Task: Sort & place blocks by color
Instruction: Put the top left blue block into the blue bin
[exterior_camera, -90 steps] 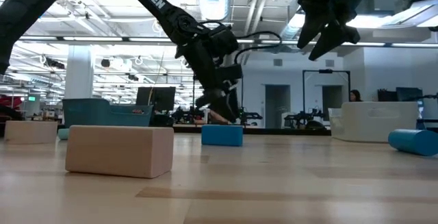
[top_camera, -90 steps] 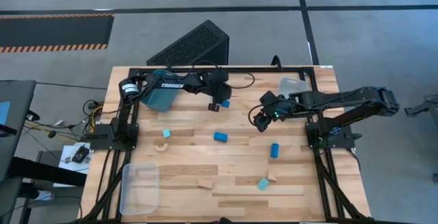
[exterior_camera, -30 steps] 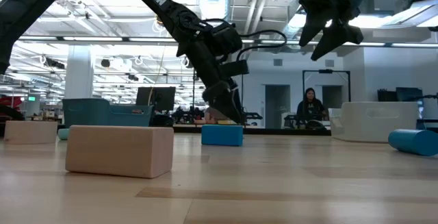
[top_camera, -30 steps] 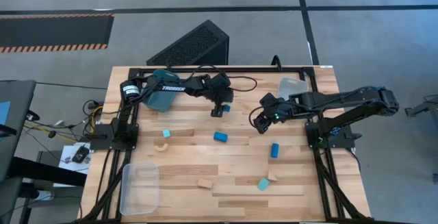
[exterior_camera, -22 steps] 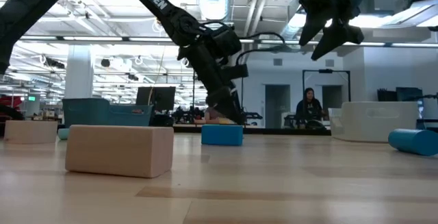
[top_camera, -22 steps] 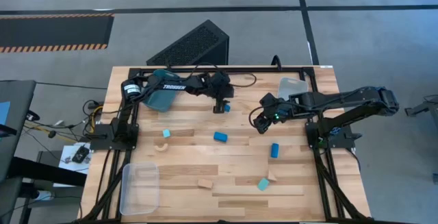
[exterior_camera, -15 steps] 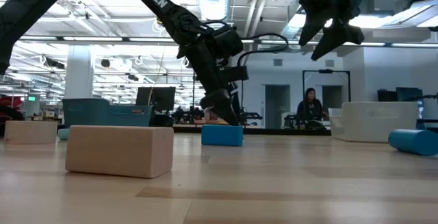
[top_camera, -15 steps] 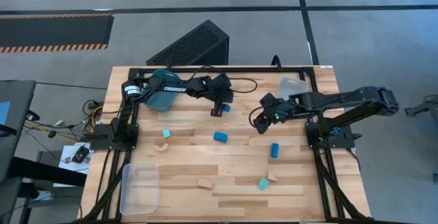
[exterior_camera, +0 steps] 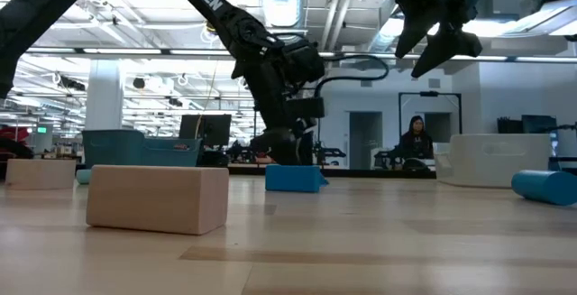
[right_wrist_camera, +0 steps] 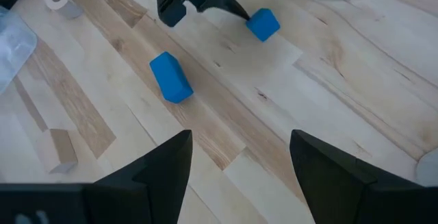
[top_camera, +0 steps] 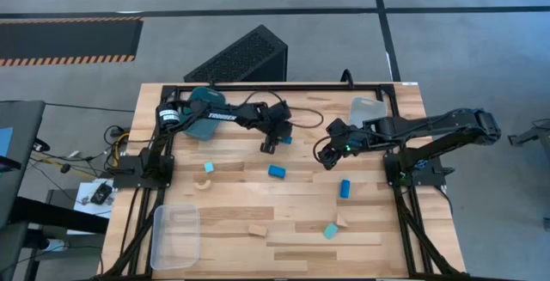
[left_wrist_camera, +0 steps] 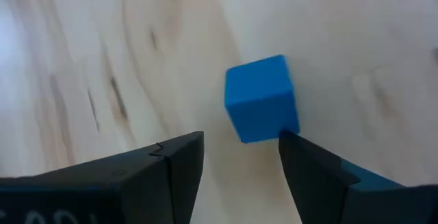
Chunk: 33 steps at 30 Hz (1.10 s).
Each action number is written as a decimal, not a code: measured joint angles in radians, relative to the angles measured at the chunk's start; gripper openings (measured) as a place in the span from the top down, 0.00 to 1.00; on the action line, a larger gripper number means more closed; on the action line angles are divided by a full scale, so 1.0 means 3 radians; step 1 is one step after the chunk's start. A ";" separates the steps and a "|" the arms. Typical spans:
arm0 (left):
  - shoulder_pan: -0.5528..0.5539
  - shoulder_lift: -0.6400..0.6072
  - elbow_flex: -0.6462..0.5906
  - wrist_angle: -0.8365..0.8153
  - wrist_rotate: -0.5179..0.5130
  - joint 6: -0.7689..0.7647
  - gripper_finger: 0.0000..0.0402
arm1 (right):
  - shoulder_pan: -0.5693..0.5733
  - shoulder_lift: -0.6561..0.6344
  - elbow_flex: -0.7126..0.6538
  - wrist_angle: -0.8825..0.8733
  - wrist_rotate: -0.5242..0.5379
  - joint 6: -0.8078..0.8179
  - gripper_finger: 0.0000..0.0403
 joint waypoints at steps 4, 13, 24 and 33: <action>-0.0041 -0.0036 0.0010 -0.0087 -0.0075 0.0004 0.55 | 0.0032 0.0000 0.0000 -0.0001 0.0004 0.0017 0.33; -0.0015 -0.0109 0.0056 -0.0299 0.0316 -0.0380 0.55 | 0.0066 0.0000 0.0000 -0.0003 0.0026 0.0039 0.33; 0.0042 -0.0004 0.0158 0.0067 0.0630 -0.0770 0.55 | 0.0087 0.0000 0.0000 -0.0014 -0.0011 0.0032 0.33; 0.0005 0.0097 0.0151 -0.0005 0.0529 -0.0870 0.57 | 0.0196 0.0000 0.0000 -0.0055 -0.0011 0.0095 0.33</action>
